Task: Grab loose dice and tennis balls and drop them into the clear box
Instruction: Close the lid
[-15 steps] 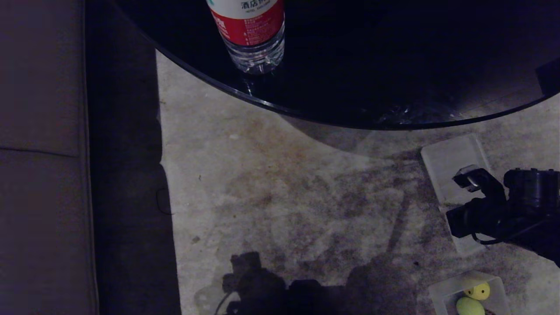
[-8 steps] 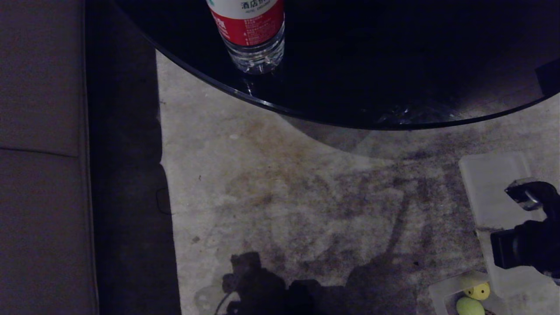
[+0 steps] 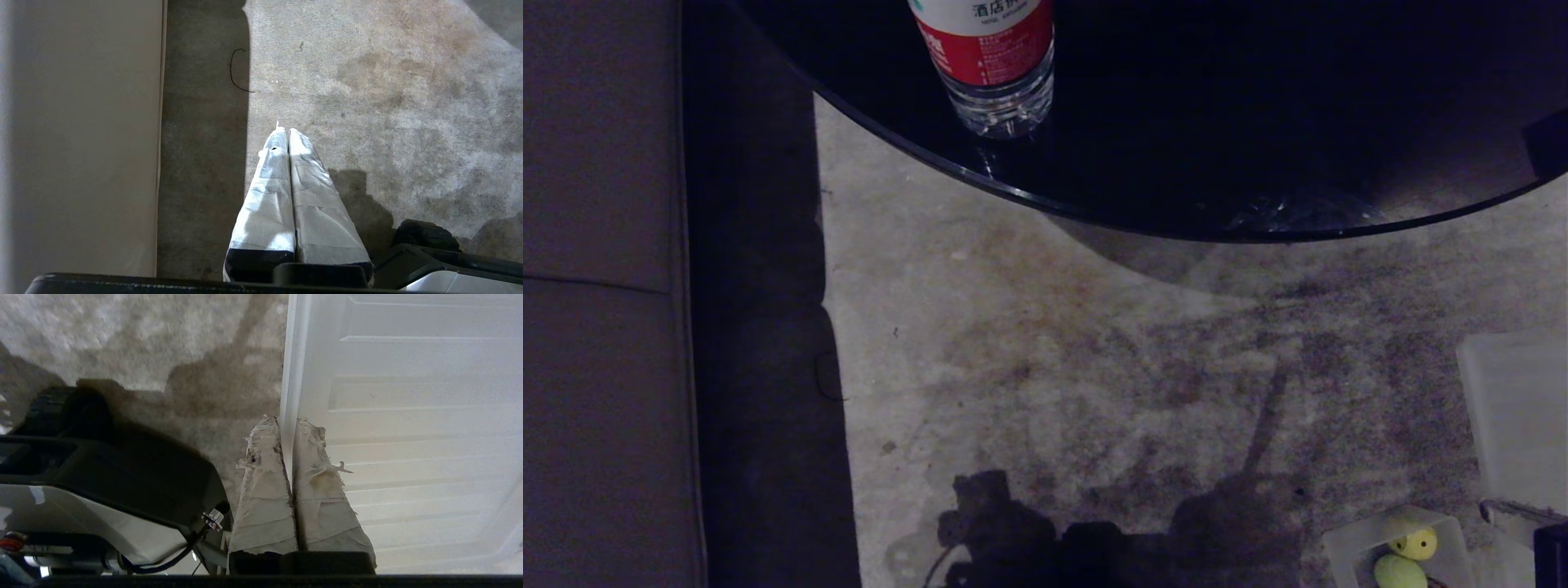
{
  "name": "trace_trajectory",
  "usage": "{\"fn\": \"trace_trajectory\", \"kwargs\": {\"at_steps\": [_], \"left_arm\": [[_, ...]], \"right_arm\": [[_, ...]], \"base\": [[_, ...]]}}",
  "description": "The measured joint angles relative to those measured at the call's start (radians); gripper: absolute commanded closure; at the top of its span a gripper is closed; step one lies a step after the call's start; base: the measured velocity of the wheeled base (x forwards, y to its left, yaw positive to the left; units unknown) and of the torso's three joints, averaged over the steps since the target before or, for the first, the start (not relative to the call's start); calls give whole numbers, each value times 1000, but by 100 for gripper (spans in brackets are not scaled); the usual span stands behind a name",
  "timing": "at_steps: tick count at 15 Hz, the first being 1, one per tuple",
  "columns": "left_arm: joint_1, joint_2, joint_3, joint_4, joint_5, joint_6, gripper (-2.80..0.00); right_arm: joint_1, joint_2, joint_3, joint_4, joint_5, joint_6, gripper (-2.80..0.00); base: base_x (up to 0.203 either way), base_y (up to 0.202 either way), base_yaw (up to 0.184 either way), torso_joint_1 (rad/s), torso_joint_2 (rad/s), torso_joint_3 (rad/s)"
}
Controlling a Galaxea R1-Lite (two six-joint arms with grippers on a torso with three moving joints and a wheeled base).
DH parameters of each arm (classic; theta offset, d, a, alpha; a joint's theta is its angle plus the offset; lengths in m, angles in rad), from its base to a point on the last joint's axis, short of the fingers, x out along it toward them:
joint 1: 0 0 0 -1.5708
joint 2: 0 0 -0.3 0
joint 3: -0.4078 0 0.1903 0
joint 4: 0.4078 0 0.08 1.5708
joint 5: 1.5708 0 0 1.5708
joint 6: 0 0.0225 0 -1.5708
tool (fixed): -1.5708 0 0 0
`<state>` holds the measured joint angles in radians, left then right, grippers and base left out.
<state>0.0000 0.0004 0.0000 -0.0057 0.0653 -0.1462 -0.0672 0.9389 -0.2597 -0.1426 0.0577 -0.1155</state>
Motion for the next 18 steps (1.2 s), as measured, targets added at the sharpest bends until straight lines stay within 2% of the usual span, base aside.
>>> {"fn": "trace_trajectory", "kwargs": {"at_steps": [4,10,18], "left_arm": [[0,0,0,0,0,0,0],[0,0,0,0,1,0,0],[0,0,0,0,0,0,0]], "right_arm": [[-1,-110,20,12,-6,17,0],[8,-290,40,156,-5,31,0],[7,-469,64,188,-4,35,0]], "base": [[0,0,0,0,0,0],[0,0,0,0,0,0],[0,0,0,0,0,0]]}}
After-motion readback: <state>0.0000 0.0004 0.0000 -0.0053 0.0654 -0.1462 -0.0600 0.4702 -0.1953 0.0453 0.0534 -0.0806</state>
